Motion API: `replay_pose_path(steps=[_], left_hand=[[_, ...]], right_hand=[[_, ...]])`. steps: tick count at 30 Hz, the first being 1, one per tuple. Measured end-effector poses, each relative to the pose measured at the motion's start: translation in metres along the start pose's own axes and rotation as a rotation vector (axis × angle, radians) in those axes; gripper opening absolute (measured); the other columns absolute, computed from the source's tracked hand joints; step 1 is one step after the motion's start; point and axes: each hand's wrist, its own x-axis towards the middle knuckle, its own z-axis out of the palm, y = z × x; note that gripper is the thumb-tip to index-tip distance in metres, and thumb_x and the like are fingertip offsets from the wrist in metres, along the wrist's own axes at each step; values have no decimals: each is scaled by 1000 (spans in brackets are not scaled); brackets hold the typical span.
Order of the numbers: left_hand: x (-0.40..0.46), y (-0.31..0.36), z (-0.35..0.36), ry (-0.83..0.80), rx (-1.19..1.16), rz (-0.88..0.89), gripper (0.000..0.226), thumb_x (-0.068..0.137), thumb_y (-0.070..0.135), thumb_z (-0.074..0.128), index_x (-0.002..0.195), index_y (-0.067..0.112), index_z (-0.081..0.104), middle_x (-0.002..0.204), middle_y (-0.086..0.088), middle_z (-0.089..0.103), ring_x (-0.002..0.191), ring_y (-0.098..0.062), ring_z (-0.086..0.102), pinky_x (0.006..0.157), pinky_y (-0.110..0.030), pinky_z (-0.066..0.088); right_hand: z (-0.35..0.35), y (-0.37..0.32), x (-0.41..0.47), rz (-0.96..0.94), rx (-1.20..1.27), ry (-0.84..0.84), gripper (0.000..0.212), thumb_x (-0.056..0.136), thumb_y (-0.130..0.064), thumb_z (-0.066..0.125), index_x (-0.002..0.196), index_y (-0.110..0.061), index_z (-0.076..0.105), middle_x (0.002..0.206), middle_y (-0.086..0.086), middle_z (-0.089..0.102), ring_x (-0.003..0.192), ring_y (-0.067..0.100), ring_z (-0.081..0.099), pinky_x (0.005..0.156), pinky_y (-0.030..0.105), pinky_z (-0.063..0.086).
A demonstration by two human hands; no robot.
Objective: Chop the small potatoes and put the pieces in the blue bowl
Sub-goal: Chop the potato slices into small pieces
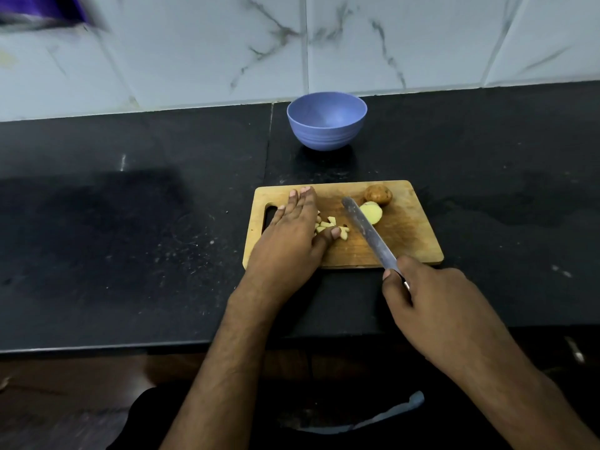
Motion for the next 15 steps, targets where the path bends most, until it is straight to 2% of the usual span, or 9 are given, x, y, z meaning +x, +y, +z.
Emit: replay_pose_path(steps=[6,9,11,15], left_hand=[[-2,8,1,18,-61,57,95,87,72,49,160,23,12,166,3,18,153,-12,8,123,-34,12],[6,9,3,52,-75,46,89,90,62,58,158,21,19,162,2,30,150,-14,23,121,-36,25],[13,7,2,78,-141,26,81,91,50,65,156,19,26,156,2,41,141,-14,39,114,-35,38],[17,5,0,120,-199,7,74,91,41,69,152,20,33,146,3,51,127,-10,51,102,-23,40]], right_hand=[[-1,-1,1,21,11,4,35,100,-40,40,66,-36,31,48,-5,48,36,9,47,35,18,28],[-3,-2,1,24,8,-13,33,100,-40,39,68,-36,31,49,-4,50,38,9,50,36,18,29],[-3,-3,1,25,6,-16,34,100,-40,39,68,-36,31,49,-4,50,38,8,50,35,19,31],[-4,-2,0,41,30,-30,34,100,-41,39,67,-36,32,49,-4,51,38,8,51,34,18,34]])
